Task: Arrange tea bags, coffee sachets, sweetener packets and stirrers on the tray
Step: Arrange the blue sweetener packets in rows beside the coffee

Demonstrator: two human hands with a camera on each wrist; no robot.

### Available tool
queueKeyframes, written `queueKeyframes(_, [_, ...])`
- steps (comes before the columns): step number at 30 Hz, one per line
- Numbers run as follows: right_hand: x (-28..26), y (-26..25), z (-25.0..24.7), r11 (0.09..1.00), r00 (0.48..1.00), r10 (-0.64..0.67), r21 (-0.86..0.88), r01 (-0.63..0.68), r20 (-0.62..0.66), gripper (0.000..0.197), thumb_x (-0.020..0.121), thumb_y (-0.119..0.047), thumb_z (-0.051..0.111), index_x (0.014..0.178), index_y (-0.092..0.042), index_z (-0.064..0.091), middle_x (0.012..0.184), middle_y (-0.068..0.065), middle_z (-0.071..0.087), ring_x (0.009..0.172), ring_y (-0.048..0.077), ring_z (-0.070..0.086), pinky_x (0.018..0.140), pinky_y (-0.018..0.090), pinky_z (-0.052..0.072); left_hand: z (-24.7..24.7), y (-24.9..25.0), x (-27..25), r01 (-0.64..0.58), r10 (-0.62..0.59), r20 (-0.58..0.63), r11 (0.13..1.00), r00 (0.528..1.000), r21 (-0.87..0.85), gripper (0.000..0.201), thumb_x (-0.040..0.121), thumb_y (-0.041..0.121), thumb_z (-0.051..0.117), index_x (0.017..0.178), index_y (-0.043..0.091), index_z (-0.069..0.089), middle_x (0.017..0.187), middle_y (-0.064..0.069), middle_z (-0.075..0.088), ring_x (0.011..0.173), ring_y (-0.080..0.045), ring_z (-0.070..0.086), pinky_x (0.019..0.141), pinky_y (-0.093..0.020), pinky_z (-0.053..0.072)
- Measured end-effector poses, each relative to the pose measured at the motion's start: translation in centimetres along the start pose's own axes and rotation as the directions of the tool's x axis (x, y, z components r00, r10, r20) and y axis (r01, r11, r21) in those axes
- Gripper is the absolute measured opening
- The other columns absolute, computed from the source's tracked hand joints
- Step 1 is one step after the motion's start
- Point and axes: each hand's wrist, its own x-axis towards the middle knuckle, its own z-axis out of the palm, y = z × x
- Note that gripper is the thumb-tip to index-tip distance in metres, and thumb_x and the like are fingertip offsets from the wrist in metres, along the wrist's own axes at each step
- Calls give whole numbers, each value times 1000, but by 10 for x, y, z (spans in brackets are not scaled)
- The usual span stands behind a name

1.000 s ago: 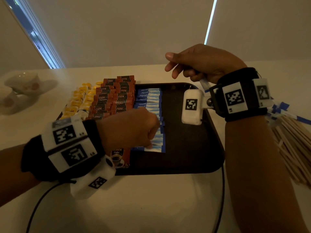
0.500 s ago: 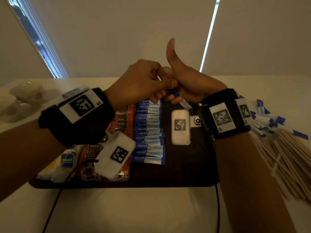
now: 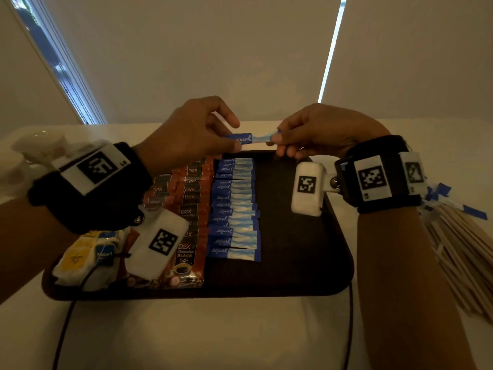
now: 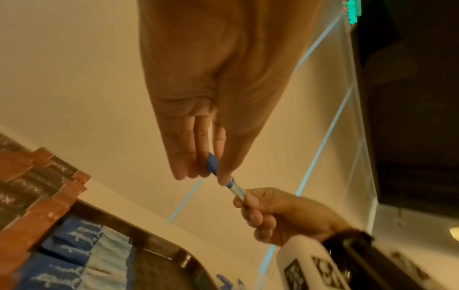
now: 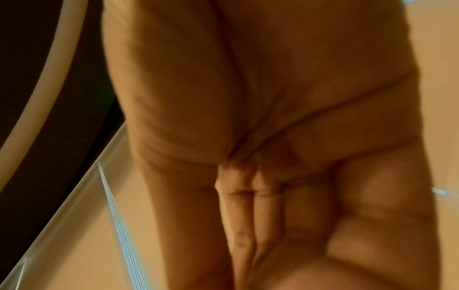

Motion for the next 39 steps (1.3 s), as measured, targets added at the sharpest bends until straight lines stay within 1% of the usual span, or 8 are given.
queueKeyframes(2, [0, -2, 2, 1000, 1000, 24, -14, -24, -9, 10, 85, -20, 64, 88, -11, 69, 67, -3, 71, 54, 1, 60, 54, 11, 50, 4, 0, -1, -127, 131, -6, 967, 991, 221, 33, 72, 26, 78, 100, 20, 62, 91, 7, 65, 81, -7, 63, 68, -13, 49])
queueKeyframes(5, [1, -6, 8, 998, 999, 49, -49, -49, 17, 18, 83, -24, 66, 91, -9, 70, 66, -3, 71, 54, 2, 60, 53, 11, 49, 14, 5, -3, -308, 330, 32, 837, 943, 452, 25, 74, 32, 74, 94, 19, 65, 90, 5, 57, 80, -13, 52, 69, -26, 43])
queueKeyframes(11, [0, -10, 12, 996, 997, 38, -78, -33, 60, 13, 84, -25, 64, 84, -13, 70, 66, -4, 69, 55, 2, 59, 51, 10, 47, 20, 6, 0, -365, 432, 29, 720, 901, 590, 24, 83, 31, 68, 96, 12, 65, 87, 1, 56, 76, -10, 45, 69, -27, 31])
queueKeyframes(16, [-2, -8, 9, 994, 999, 18, -108, -14, 36, 31, 74, -45, 66, 83, -17, 72, 70, -5, 70, 57, 2, 59, 56, 13, 48, 16, 11, -8, -303, 314, 70, 797, 947, 522, 16, 77, 29, 73, 86, 17, 66, 73, 15, 53, 62, 6, 45, 60, -9, 35])
queueKeyframes(19, [-4, -4, 1, 999, 999, 7, -51, -10, -45, 37, 74, -52, 62, 83, -17, 71, 70, -5, 70, 56, 2, 58, 60, 16, 48, 17, 10, -25, -261, 162, 227, 809, 960, 527, 17, 75, 32, 74, 85, 22, 64, 70, 21, 48, 63, 5, 48, 60, -6, 37])
queueKeyframes(25, [-5, -1, -4, 1000, 995, -19, 7, 20, -100, 34, 85, -48, 59, 85, -17, 71, 70, -5, 69, 54, 3, 56, 59, 16, 47, 49, 4, -65, -334, -109, 606, 751, 788, 569, 23, 83, 43, 65, 99, 27, 62, 89, 16, 54, 81, -1, 54, 71, -13, 45])
queueKeyframes(32, [-2, -2, 0, 1000, 995, -24, 9, 25, -92, 33, 85, -47, 60, 85, -16, 72, 70, -5, 70, 55, 3, 56, 61, 18, 46, 67, -11, -72, -407, -50, 625, 719, 779, 564, 28, 81, 47, 64, 101, 28, 59, 94, 18, 46, 89, -1, 47, 74, -19, 40])
queueKeyframes(39, [0, -1, -1, 1000, 995, -30, 6, 31, -96, 33, 84, -47, 59, 84, -17, 72, 71, -5, 70, 55, 3, 56, 61, 17, 47, 68, -19, -74, -371, -56, 620, 758, 782, 537, 25, 86, 38, 63, 104, 21, 61, 99, 12, 54, 82, 3, 42, 62, -3, 34])
